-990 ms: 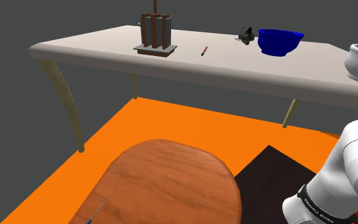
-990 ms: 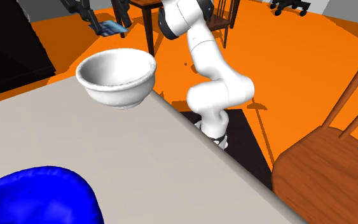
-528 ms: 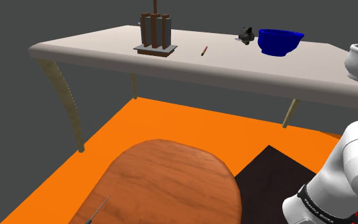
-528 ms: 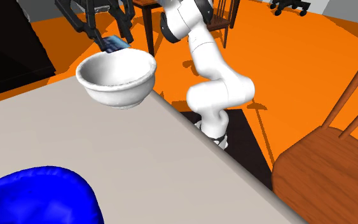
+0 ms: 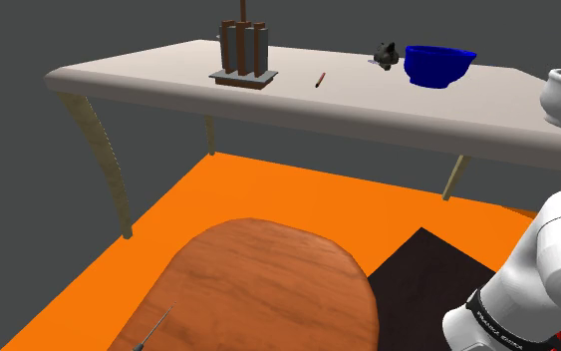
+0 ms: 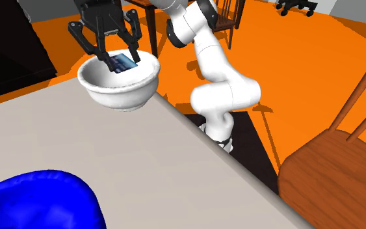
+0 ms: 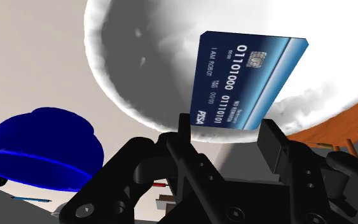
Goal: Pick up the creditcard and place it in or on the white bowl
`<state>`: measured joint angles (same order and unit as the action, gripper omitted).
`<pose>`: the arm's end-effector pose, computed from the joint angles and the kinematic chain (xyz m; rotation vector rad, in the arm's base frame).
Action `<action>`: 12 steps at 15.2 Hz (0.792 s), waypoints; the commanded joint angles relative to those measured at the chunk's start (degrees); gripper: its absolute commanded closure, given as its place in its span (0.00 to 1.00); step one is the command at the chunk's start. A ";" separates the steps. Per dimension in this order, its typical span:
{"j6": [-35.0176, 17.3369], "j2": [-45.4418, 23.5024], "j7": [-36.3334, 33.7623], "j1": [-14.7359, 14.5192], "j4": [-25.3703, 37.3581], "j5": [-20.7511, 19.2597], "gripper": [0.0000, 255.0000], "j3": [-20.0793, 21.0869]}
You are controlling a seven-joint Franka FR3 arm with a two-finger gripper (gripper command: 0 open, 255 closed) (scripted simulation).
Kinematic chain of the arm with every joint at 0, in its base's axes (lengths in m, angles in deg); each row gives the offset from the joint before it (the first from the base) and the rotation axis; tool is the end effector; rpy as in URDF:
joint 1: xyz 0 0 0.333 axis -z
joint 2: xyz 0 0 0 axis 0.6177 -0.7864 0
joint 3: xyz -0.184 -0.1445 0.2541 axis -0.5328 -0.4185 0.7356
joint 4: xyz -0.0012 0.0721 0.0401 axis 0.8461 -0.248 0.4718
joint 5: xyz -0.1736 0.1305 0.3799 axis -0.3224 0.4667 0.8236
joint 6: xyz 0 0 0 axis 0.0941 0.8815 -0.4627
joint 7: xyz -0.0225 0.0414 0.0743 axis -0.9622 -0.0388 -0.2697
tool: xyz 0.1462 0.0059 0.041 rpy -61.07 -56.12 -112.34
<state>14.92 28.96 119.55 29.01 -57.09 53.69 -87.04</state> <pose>0.0666 -0.3564 0.6704 -2.7084 -0.8899 -0.8155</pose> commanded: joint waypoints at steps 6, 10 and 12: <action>-0.57 0.78 0.30 0.40 -1.31 -0.53 1.00 -0.42; -0.57 0.78 0.30 0.40 -1.30 -0.53 0.00 -0.42; -0.57 0.78 0.30 0.40 -1.30 -0.53 0.00 -0.42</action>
<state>14.35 29.73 119.85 29.41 -58.39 53.16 -87.46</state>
